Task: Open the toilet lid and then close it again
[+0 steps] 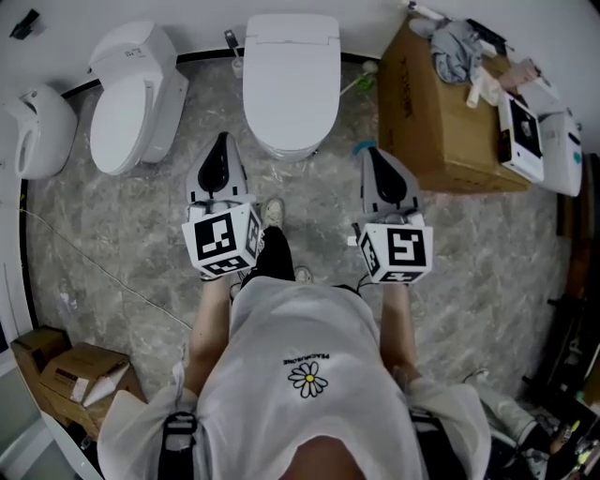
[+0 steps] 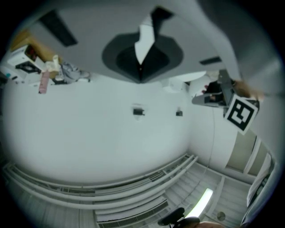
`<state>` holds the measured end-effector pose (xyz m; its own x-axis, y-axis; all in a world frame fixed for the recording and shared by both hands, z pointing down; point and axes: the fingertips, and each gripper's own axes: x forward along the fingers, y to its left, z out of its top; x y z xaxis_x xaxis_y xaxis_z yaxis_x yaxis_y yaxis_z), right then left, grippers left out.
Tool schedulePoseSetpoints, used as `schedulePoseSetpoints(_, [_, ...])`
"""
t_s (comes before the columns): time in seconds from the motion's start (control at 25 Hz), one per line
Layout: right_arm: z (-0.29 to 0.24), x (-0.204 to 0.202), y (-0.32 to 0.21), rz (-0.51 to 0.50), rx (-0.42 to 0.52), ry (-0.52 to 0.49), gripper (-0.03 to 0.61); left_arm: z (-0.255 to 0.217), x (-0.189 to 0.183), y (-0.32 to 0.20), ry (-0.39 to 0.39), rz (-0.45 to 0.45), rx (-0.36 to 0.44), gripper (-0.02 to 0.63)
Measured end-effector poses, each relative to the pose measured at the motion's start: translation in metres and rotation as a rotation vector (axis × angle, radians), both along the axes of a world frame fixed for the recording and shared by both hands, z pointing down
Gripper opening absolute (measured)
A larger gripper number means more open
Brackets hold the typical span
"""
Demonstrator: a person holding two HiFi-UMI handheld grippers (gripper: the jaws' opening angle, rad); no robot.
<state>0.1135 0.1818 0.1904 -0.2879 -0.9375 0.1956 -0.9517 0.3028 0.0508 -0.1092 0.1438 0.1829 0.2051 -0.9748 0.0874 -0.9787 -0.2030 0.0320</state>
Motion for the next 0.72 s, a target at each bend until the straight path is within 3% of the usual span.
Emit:
schedulePoseSetpoints(0.4, [-0.008, -0.036, -0.123, 0.052, -0.006, -0.025, 0.028, -0.006, -0.021, -0.134, -0.009, 0.079, 0.027, 0.02])
schedulePoseSetpoints(0.72, [0.0, -0.044, -0.166, 0.062, -0.032, -0.012, 0.028, -0.002, -0.024, -0.182, -0.01, 0.103, 0.021, 0.02])
